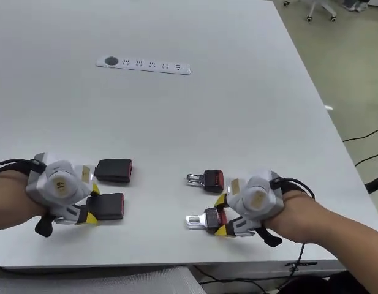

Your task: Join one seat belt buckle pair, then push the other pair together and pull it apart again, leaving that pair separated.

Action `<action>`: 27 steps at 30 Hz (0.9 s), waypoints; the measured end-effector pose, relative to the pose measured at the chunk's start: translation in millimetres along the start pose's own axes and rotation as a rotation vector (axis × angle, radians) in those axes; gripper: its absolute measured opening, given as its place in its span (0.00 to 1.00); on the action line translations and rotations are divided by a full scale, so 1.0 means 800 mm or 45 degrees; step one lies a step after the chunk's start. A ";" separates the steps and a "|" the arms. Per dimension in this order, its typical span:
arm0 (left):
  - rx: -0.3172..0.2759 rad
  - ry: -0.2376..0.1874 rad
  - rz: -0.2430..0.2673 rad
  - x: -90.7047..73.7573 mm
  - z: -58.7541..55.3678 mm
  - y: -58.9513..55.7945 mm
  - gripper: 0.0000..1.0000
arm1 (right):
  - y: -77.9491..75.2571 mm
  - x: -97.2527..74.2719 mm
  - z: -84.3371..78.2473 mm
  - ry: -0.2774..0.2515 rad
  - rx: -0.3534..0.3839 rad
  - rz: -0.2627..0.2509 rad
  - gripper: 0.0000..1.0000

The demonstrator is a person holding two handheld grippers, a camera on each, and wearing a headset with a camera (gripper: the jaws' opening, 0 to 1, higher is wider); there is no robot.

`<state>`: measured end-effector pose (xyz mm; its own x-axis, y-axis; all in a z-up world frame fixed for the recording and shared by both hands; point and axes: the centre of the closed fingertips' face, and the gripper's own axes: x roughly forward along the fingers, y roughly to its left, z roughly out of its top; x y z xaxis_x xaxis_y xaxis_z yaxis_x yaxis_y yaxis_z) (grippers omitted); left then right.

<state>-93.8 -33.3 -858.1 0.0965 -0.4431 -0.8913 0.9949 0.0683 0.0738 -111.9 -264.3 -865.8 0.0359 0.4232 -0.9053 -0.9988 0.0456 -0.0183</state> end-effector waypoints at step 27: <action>0.105 0.085 -0.041 0.004 -0.004 -0.001 0.32 | 0.003 0.011 0.023 -0.009 0.085 -0.056 0.32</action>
<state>-94.4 -32.2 -862.8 0.0648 -0.3829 -0.9215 0.9967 -0.0202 0.0784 -113.8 -243.8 -865.8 0.0802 0.4257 -0.9013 -0.9918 0.1242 -0.0296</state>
